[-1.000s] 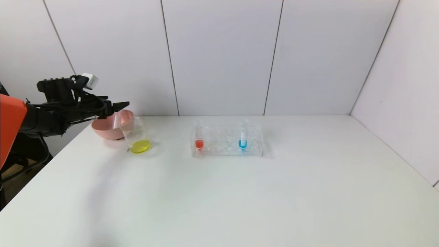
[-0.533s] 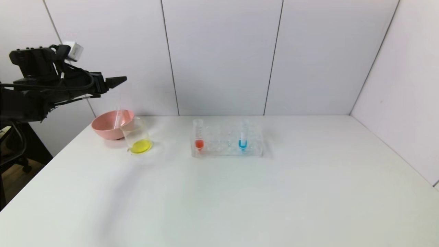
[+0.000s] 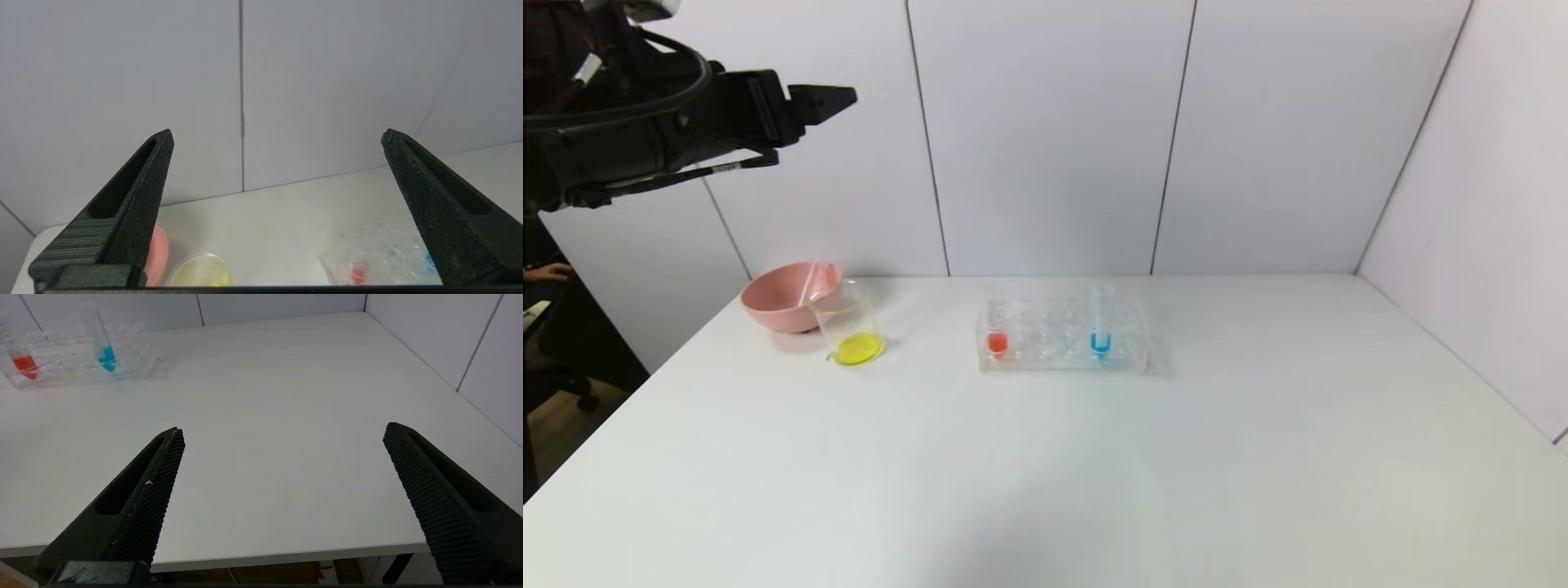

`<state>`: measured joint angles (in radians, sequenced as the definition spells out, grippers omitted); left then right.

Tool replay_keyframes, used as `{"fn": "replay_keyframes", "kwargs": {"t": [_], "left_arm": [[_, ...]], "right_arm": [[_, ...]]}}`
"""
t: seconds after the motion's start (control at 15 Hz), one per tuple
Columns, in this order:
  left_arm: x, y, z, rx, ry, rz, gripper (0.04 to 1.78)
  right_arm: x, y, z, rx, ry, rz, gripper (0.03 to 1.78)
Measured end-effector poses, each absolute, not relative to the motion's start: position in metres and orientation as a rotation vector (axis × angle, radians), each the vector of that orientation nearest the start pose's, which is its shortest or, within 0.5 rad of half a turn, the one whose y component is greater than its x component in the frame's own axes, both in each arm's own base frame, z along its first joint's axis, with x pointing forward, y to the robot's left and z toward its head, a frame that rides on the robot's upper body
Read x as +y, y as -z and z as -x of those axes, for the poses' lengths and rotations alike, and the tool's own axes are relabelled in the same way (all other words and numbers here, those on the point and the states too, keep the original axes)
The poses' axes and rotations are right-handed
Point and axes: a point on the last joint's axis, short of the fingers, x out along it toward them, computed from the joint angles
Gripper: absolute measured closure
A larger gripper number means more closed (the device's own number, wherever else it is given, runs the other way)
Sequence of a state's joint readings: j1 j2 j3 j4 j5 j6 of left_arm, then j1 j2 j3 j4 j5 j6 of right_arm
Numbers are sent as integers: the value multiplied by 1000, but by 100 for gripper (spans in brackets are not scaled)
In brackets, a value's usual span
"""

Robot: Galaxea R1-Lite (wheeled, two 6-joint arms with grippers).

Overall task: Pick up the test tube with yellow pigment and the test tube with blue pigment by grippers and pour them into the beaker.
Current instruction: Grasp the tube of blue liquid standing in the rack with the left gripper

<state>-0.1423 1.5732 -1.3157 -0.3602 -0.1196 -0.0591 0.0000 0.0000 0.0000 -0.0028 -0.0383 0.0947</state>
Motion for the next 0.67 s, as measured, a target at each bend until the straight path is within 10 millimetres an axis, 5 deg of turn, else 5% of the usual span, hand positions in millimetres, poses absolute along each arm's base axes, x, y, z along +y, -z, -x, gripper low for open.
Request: {"fn": "replay_keyframes", "kwargs": {"t": [0.2,0.4,0.67], "left_arm": [[-100,-349,-244,-118,283,80,4],[-151,-333,-212,-102,259,65,4],[-212,-294,-207,-119,240,58,4]], "right_arm": [[-1,-76,23,-5,39,-94,4],[-1,-76,23,-4,38,-95,4],[-1,-76,23,-5,38,-95,4]]}}
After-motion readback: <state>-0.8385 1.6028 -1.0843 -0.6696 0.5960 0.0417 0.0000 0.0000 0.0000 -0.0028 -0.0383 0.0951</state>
